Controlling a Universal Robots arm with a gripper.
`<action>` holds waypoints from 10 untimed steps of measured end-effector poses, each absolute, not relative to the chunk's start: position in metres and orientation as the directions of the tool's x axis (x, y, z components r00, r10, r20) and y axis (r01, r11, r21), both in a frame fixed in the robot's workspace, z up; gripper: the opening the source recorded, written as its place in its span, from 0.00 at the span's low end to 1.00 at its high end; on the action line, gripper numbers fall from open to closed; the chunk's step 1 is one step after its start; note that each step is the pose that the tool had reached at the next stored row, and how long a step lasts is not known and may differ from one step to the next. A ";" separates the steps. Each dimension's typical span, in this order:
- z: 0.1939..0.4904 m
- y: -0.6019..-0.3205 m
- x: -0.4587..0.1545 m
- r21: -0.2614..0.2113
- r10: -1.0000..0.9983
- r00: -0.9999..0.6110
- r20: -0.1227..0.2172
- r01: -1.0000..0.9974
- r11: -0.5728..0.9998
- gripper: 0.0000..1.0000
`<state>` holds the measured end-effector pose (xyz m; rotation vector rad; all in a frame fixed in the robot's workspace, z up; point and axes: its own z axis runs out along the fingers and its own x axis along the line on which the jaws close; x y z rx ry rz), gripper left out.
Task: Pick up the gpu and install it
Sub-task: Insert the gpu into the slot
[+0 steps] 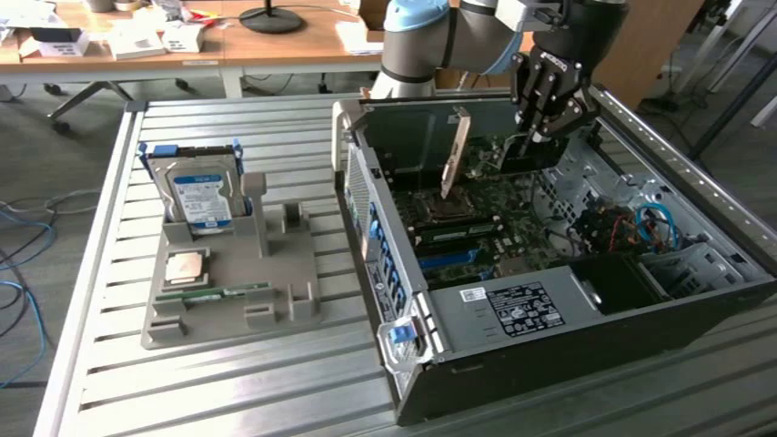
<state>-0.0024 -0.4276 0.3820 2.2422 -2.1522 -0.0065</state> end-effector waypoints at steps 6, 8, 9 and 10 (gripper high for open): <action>0.382 -0.428 -0.008 0.027 -0.999 0.041 0.020 -0.999 -0.041 0.26; 0.382 -0.428 -0.009 0.027 -0.999 0.041 0.020 -0.999 -0.041 0.26; 0.381 -0.428 -0.010 0.027 -0.999 0.041 0.020 -0.999 -0.041 0.26; 0.381 -0.428 -0.010 0.027 -0.999 0.041 0.020 -0.999 -0.041 0.26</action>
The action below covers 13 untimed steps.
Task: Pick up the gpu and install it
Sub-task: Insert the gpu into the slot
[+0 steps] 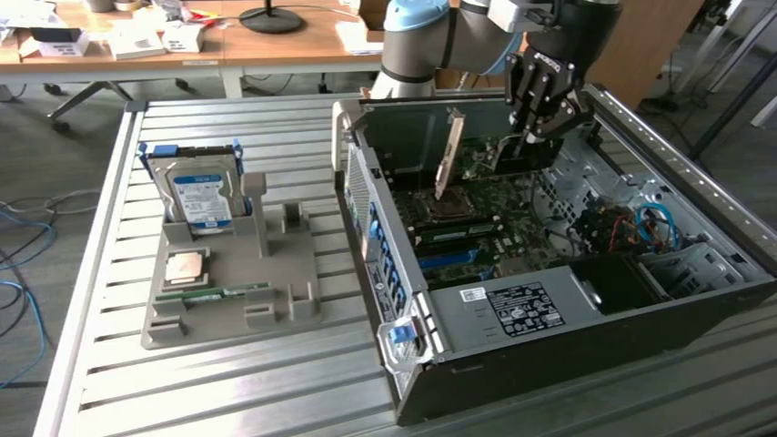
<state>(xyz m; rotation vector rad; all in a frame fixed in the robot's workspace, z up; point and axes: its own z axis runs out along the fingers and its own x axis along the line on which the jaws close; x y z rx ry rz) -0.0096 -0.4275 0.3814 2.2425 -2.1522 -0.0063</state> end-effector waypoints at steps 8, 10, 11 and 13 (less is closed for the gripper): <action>0.378 -0.428 -0.010 0.027 -0.999 0.041 0.020 -0.999 -0.041 0.26; 0.375 -0.428 -0.010 0.027 -0.999 0.041 0.020 -0.999 -0.041 0.26; 0.374 -0.428 -0.010 0.027 -0.999 0.041 0.019 -0.999 -0.041 0.26; 0.371 -0.428 -0.010 0.027 -0.999 0.041 0.020 -0.999 -0.041 0.26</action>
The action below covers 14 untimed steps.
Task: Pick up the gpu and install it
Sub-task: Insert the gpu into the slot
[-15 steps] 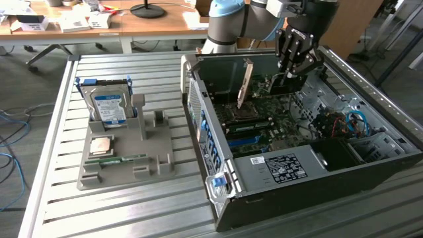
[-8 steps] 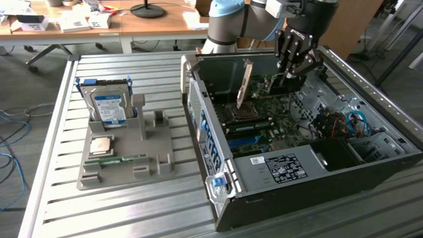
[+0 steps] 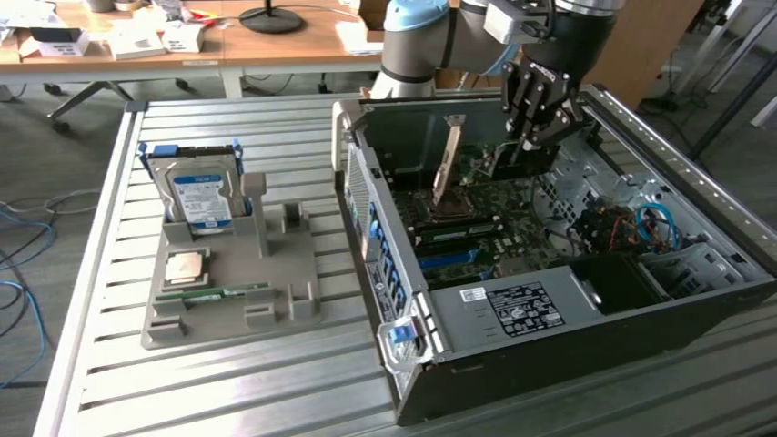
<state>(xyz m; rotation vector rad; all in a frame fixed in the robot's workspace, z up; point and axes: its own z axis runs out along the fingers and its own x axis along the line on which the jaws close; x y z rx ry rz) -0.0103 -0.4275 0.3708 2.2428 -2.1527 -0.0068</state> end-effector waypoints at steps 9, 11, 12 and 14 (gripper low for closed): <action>0.359 -0.428 -0.011 0.027 -0.999 0.041 0.020 -0.999 -0.041 0.26; 0.356 -0.428 -0.011 0.027 -0.999 0.041 0.020 -0.999 -0.041 0.26; 0.355 -0.428 -0.011 0.027 -0.999 0.041 0.020 -0.999 -0.041 0.26; 0.353 -0.428 -0.011 0.027 -0.999 0.041 0.020 -0.999 -0.041 0.26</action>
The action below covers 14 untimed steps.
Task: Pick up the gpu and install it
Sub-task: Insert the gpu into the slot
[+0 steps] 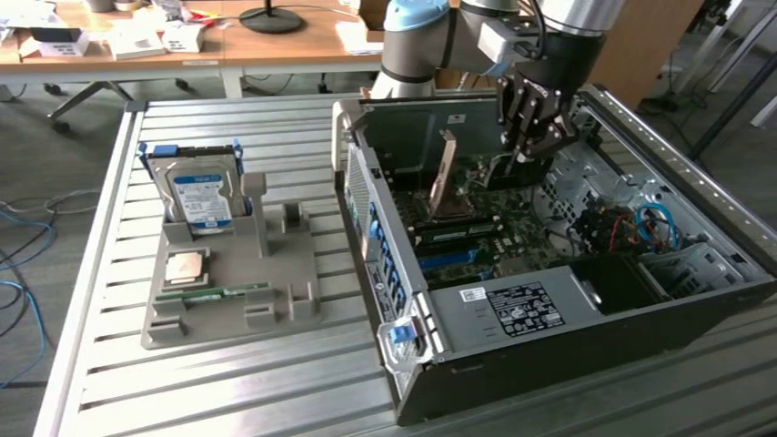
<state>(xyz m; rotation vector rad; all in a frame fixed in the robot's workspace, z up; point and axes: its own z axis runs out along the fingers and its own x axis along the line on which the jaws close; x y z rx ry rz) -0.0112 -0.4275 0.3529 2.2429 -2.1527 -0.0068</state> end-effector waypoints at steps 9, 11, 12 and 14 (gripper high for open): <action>0.345 -0.428 -0.011 0.027 -0.999 0.041 0.020 -0.999 -0.041 0.26; 0.345 -0.428 -0.011 0.027 -0.999 0.041 0.020 -0.999 -0.041 0.26; 0.345 -0.428 -0.011 0.027 -0.999 0.041 0.019 -0.999 -0.041 0.26; 0.345 -0.430 -0.011 0.027 -0.999 0.041 0.020 -0.999 -0.041 0.26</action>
